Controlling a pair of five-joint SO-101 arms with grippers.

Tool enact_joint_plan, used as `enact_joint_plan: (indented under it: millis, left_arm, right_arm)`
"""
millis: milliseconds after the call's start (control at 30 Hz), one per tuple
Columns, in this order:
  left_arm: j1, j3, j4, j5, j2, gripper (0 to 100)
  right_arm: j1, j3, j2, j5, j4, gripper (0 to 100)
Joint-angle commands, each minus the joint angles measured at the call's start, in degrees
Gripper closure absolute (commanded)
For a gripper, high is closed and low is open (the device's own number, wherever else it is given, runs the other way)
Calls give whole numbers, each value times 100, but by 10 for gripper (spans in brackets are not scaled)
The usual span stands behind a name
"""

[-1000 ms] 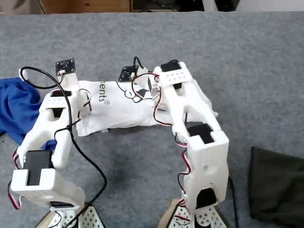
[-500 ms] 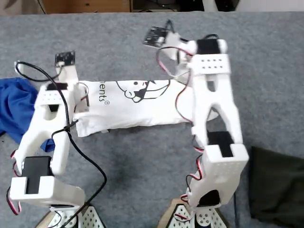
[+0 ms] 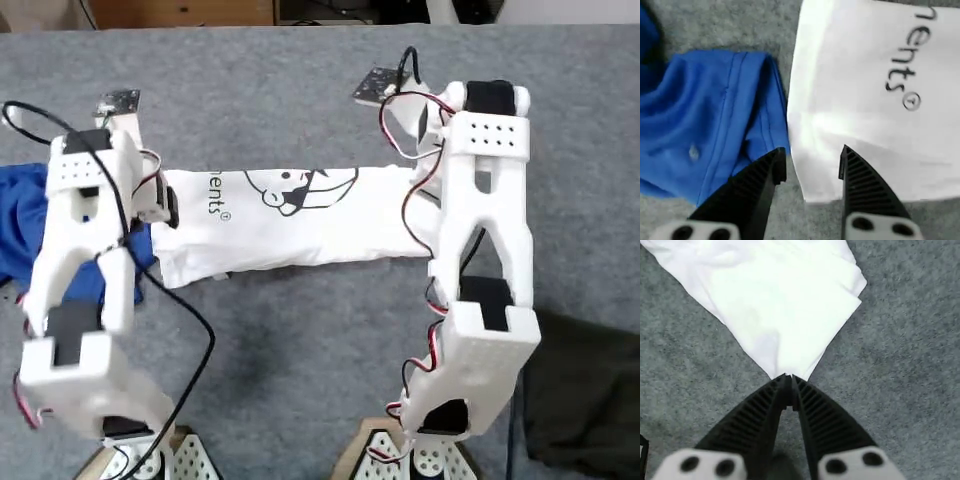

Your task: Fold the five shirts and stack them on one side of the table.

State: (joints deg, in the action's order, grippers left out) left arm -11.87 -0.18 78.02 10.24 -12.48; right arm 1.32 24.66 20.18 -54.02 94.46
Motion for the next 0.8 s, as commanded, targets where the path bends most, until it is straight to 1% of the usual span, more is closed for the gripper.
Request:
enact_joint_plan:
  millis: [0,100,200,400,467,633,767]
  left_arm:
    - [-35,-993,44,-35,-1033,812]
    - [-35,-1662,88,-334,-1833,812]
    - [-44,-2198,343,-378,-2308,812]
    - [149,-2426,404,-334,-2941,812]
    - [220,-2462,413,-334,-3020,838]
    - [273,-2611,545,-343,-3081,983]
    - [299,-2576,571,-369,-3090,982]
  right_arm:
    - [-13,251,-435,-35,35,992]
    - [-92,251,-435,62,97,992]
    - [-127,233,-435,70,114,992]
    - [-127,251,-435,70,114,993]
    - [-119,251,-435,70,114,993]
    - [-101,251,-435,70,114,993]
    - [-101,259,-435,70,114,993]
